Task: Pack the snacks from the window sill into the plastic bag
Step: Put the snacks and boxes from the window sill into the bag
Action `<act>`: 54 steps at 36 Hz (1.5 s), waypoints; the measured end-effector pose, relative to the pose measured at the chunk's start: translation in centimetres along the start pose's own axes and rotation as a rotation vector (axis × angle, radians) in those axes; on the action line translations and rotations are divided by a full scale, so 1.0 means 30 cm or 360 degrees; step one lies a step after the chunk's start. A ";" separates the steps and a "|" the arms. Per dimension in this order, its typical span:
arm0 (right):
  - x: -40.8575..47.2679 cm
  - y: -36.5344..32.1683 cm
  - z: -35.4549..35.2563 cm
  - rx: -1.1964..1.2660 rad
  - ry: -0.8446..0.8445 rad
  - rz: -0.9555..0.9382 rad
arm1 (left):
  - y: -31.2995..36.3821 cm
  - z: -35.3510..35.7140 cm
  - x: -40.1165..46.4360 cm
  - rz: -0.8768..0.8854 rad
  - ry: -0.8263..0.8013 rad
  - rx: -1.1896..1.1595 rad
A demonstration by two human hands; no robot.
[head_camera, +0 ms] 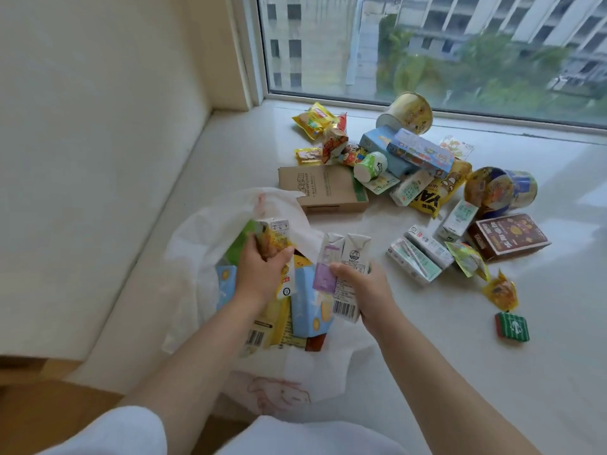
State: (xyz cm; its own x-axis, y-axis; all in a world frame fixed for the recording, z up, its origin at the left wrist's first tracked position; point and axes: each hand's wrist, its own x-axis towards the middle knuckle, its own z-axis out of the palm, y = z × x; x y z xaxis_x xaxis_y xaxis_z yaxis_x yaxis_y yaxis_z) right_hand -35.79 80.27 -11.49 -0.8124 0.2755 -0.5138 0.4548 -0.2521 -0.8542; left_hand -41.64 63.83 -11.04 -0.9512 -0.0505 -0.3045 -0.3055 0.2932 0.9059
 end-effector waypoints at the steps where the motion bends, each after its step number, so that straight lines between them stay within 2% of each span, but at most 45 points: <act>1: 0.002 0.010 0.037 -0.0064 -0.0022 0.0029 | -0.018 -0.036 0.005 -0.0025 0.0040 0.0093; 4: 0.006 0.046 0.151 -0.0269 -0.0041 0.0116 | -0.089 -0.135 0.024 -0.0072 0.0113 0.0422; 7: -0.003 0.070 0.253 -0.0510 -0.0054 0.0148 | -0.161 -0.189 0.028 -0.0159 -0.0071 0.0892; 10: -0.014 0.098 0.321 -0.0786 -0.0020 0.0129 | -0.234 -0.188 -0.001 -0.0248 -0.0226 0.0996; 13: -0.003 0.138 0.346 -0.1042 0.0079 0.0116 | -0.292 -0.169 -0.024 -0.0189 -0.0190 0.1098; 17: 0.019 0.136 0.350 -0.1155 0.0142 0.0154 | -0.305 -0.138 -0.015 -0.0149 -0.0014 0.1057; 22: 0.054 0.121 0.380 -0.1261 0.0165 0.0164 | -0.281 -0.130 0.047 -0.0237 0.0140 0.0890; 25: 0.063 0.130 0.429 -0.1456 0.0223 0.0038 | -0.257 -0.126 0.073 -0.0245 0.0188 0.0802; 28: 0.076 0.136 0.471 -0.1511 0.0127 -0.0143 | -0.244 -0.130 0.077 -0.0216 0.0179 0.0757; 33: 0.084 0.155 0.448 -0.1371 -0.0077 -0.0248 | -0.278 -0.177 0.064 -0.0123 0.0094 0.0830; 38: 0.081 0.191 0.435 -0.1826 -0.0031 -0.0484 | -0.301 -0.197 0.059 -0.0102 -0.0035 0.1028; 44: 0.105 0.175 0.409 -0.1902 -0.0094 -0.0490 | -0.256 -0.232 0.083 -0.0146 -0.0081 0.0967; 47: 0.080 0.178 0.386 -0.2016 -0.0064 -0.0584 | -0.220 -0.234 0.068 -0.0001 -0.0067 0.1005; 51: 0.025 0.184 0.359 -0.1975 0.0010 -0.0810 | -0.153 -0.203 0.048 0.0278 -0.0040 0.1075; 54: -0.010 0.170 0.313 -0.1893 0.0197 -0.1057 | -0.101 -0.156 0.049 0.0487 -0.0048 0.1223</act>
State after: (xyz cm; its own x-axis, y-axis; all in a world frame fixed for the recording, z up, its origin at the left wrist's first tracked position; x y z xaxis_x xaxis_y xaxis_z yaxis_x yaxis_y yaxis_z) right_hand -36.65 70.20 -14.95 -0.9897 0.1271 0.0658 0.0829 0.8839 -0.4602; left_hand -42.32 58.41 -12.87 -0.9826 0.1596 -0.0947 0.0918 0.8614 0.4995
